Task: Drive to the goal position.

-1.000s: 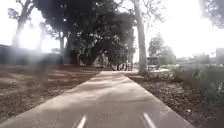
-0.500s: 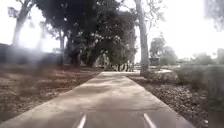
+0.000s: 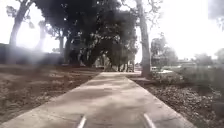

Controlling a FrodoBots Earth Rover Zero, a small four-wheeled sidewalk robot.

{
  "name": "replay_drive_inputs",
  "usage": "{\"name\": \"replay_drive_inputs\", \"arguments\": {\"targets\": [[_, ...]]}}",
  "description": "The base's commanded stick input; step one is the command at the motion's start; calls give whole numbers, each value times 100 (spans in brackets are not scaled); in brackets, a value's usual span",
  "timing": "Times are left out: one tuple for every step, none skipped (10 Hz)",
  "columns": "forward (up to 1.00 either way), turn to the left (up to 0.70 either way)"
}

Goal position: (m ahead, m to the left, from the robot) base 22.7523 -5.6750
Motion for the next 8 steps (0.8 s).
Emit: {"name": "replay_drive_inputs", "arguments": {"targets": [[70,0],[70,0],[70,0],[70,0],[70,0],[70,0],[70,0],[70,0]]}}
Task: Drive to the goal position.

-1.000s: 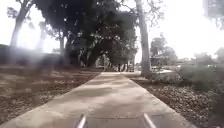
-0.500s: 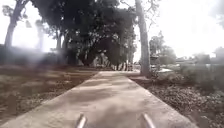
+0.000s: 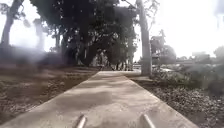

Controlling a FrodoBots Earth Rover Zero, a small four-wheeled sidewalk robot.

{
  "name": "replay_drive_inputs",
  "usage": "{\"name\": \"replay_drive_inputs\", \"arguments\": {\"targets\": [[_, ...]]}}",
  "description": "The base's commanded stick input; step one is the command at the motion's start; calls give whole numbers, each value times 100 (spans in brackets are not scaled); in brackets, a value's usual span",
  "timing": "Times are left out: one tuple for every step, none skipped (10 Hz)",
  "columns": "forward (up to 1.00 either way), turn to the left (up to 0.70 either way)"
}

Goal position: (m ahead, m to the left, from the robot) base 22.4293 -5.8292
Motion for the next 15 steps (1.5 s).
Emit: {"name": "replay_drive_inputs", "arguments": {"targets": [[70,0],[70,0],[70,0],[70,0],[70,0],[70,0],[70,0],[70,0],[70,0],[70,0],[70,11],[70,23],[70,27],[70,14],[70,0]]}}
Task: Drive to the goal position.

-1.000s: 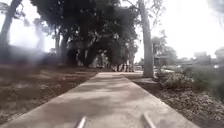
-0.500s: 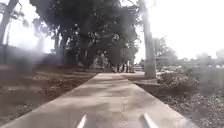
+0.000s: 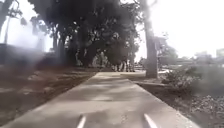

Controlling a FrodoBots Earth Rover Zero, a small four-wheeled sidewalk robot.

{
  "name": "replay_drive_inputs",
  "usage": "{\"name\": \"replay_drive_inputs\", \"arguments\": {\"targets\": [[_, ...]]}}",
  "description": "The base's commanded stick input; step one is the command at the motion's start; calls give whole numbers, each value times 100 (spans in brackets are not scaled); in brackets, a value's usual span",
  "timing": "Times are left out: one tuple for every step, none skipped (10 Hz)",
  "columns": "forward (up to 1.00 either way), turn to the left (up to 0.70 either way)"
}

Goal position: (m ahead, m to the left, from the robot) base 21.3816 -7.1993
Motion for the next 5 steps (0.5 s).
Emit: {"name": "replay_drive_inputs", "arguments": {"targets": [[70,0],[70,0],[70,0],[70,0],[70,0]]}}
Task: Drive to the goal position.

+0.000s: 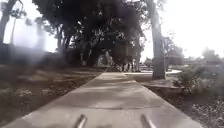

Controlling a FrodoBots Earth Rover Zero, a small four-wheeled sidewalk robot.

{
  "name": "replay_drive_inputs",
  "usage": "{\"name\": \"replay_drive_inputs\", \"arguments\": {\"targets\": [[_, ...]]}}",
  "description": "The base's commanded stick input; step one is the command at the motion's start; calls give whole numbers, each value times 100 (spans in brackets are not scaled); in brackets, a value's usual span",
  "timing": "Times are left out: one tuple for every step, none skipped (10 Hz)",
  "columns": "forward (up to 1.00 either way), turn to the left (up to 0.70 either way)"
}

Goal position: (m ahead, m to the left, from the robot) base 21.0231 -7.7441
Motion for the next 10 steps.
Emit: {"name": "replay_drive_inputs", "arguments": {"targets": [[70,0],[70,0],[70,0],[70,0],[70,0],[70,0],[70,0],[70,0],[70,0],[70,0]]}}
